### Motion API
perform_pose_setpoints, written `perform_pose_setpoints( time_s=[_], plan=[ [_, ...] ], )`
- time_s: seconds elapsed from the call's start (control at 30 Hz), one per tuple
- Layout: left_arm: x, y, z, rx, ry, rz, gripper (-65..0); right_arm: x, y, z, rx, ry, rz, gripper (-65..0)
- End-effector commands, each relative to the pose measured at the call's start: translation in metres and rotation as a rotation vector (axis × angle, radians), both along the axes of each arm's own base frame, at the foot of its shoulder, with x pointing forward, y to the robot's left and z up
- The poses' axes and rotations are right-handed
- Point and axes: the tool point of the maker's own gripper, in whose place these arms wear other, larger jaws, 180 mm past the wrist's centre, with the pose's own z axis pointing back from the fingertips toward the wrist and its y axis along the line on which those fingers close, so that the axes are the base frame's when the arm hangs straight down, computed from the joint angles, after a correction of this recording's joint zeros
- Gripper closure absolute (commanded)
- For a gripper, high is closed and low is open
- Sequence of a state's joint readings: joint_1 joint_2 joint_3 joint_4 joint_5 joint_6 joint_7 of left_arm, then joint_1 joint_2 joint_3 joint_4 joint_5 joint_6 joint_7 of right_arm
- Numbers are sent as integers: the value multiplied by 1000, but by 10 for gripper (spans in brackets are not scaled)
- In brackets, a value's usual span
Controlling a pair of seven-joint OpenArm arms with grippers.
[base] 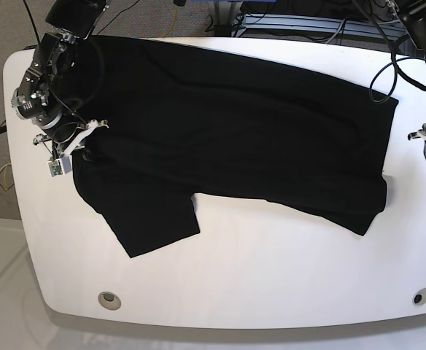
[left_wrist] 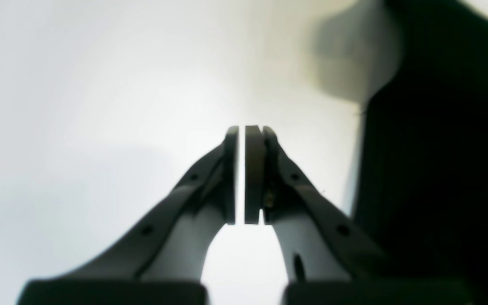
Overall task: Fold the T-shirt properly
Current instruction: 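Lift and pull the shirt edge with both grippers, folding it over, then release the left gripper and move it back along the shirt side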
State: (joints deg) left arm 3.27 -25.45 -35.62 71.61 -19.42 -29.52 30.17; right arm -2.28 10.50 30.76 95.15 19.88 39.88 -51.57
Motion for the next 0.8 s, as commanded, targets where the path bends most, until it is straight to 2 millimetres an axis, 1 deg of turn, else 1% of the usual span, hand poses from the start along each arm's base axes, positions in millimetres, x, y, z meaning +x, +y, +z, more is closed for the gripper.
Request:
perform_pose_setpoints(
  time_s=[0.0,0.1,0.2,0.33,0.37,0.4,0.43,0.47,0.57,0.77],
  plan=[
    [17,1,26,23,-82,-33,0,16,5,18,-19,-81,36,0],
    [17,0,26,17,-81,-38,-5,16,8,16,-24,-76,44,0],
    [17,0,24,7,-73,-37,-62,16,9,15,-23,-77,48,0],
    [17,-1,26,-10,-73,-32,-113,17,10,18,-13,-95,48,0],
    [16,1,28,-13,-78,-25,-122,17,9,20,-6,-105,43,-30],
    [15,2,29,-17,-83,-18,-130,18,9,22,1,-116,38,-109],
    [8,-18,-3,-64,-13,-29,-115,12,32,1,49,-53,42,-13],
    [8,-21,-5,-71,-14,-30,-115,12,35,0,61,-53,38,0],
    [9,-29,-10,-88,-16,-30,-115,11,40,-1,77,-54,34,0],
    [8,-30,-10,-90,-14,-31,-115,11,44,-2,84,-52,38,0]
  ],
)
